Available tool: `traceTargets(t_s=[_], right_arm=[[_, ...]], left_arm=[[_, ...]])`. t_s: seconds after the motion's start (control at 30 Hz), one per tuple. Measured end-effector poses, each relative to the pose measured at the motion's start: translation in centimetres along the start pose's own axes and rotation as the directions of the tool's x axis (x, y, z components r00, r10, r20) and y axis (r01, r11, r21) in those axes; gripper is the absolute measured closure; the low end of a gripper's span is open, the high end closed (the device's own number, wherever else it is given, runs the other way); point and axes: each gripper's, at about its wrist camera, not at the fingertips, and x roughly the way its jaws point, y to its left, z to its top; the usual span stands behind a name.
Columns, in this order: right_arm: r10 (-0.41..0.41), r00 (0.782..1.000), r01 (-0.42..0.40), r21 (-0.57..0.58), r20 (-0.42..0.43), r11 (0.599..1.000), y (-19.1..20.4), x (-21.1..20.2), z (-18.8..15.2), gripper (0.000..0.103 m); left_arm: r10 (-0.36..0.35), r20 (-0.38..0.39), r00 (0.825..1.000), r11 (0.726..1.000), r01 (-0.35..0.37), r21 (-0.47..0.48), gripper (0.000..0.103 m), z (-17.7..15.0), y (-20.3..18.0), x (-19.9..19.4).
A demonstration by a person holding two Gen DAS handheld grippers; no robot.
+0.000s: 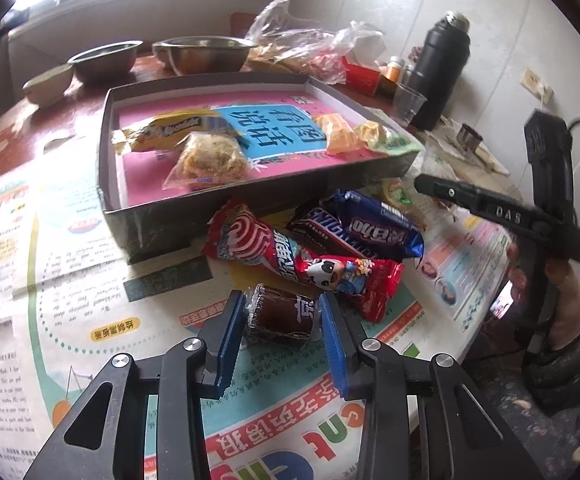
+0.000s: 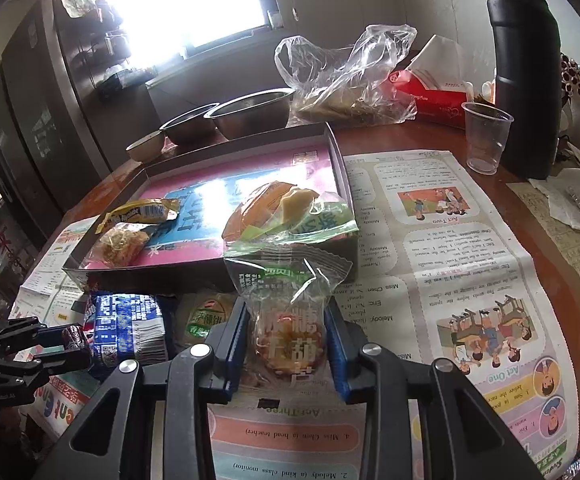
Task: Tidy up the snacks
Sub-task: 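Grasp the clear mooncake bag with the right gripper while the left grasps the brown chocolate, then carry the mooncake bag into the tray with the right gripper while the left carries the chocolate there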
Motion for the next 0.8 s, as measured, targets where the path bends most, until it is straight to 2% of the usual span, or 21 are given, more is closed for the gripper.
traceTargets(t_s=[0.37,0.8], right_arm=[[0.032,0.999,-0.032,-0.002,0.036,0.999,0.4,-1.4,0.4,0.067],[0.060,0.995,-0.061,0.004,0.076,0.998,0.3,-2.5,1.2,0.067]], left_arm=[[0.032,0.087,0.996,0.999,-0.029,-0.033,0.064,1.7,-0.6,-3.4],[0.032,0.159,0.987,0.998,-0.023,-0.056,0.064,5.3,-1.9,-4.3]])
